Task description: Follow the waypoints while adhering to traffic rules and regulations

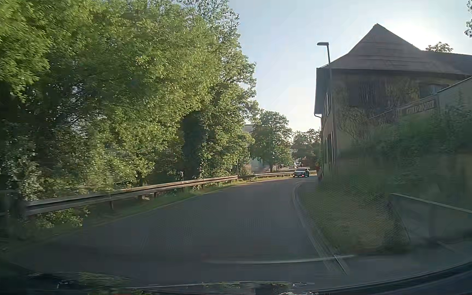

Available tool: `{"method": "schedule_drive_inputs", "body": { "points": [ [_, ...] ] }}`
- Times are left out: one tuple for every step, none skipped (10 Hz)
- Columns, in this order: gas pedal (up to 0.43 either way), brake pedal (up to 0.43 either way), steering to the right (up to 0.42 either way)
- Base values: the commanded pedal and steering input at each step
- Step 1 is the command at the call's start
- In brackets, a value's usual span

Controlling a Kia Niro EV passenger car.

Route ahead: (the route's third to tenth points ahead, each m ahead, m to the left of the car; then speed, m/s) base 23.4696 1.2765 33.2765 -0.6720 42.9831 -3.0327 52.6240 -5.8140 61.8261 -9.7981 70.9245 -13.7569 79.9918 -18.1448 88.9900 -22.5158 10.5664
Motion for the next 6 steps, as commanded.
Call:
{"method": "schedule_drive_inputs", "body": {
  "points": [
    [0.0,0.0,0.043],
    [0.0,0.0,0.043],
    [0.0,0.0,0.041],
    [0.0,0.0,0.04],
    [0.0,0.0,0.038],
    [0.0,0.0,0.036]
  ]
}}
